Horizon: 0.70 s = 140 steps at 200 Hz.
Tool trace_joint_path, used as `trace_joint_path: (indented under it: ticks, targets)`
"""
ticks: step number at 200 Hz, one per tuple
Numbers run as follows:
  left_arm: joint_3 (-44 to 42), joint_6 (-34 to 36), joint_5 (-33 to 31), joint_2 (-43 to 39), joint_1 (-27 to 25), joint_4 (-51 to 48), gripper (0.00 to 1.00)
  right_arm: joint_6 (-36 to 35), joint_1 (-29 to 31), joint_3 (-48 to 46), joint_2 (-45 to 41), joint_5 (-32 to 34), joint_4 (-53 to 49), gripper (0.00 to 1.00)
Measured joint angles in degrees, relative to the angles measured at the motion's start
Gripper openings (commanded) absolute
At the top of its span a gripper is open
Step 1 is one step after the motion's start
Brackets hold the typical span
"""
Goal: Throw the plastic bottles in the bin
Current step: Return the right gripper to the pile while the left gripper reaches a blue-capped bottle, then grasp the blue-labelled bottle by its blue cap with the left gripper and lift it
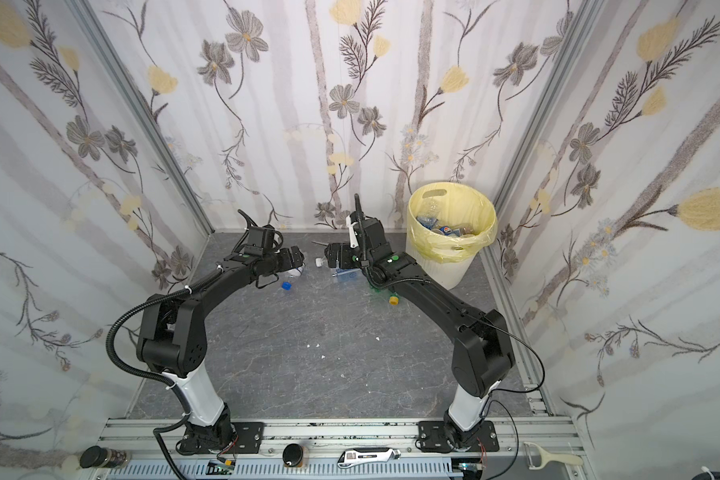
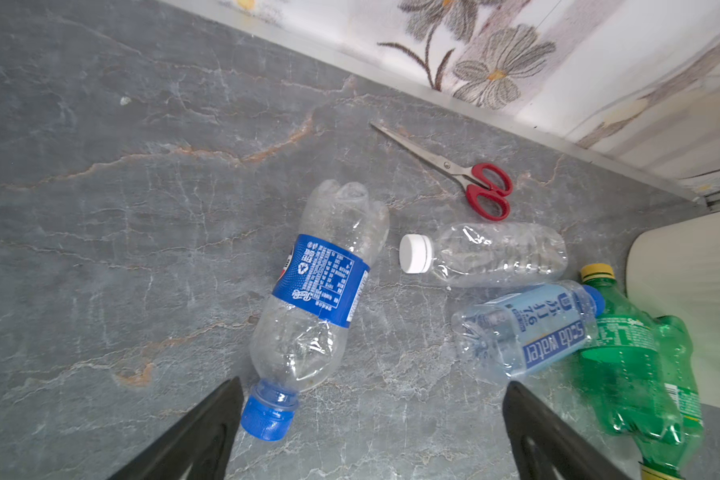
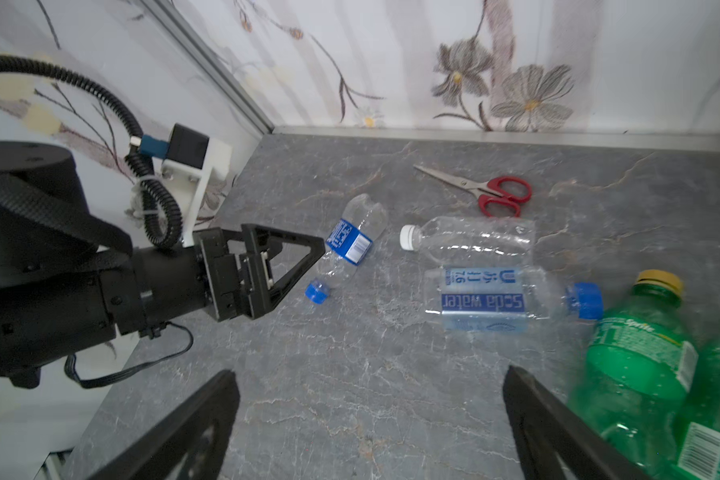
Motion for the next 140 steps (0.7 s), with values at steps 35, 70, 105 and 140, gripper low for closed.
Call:
trace_joint_path:
  ticks: [35, 70, 105, 140]
  targets:
    - [1.11, 0.39, -0.11, 4.74, 0.96, -0.42, 1.0, 0.24, 1.7, 0.17, 2.43, -0.63, -1.4, 1.0]
    - [2.67, 0.55, -0.79, 8.24, 2.4, -0.57, 1.0, 0.68, 2.82, -0.04, 2.56, -1.16, -1.27, 1.0]
    - [4.68, 0.81, -1.49, 10.93, 2.73, -0.85, 1.0, 1.22, 2.86, -1.18, 2.75, -1.4, -1.16, 1.0]
    - [6.99, 1.92, -1.75, 13.79, 2.73, -0.83, 0.99, 1.79, 2.89, -1.33, 3.89, -2.4, -1.09, 1.0]
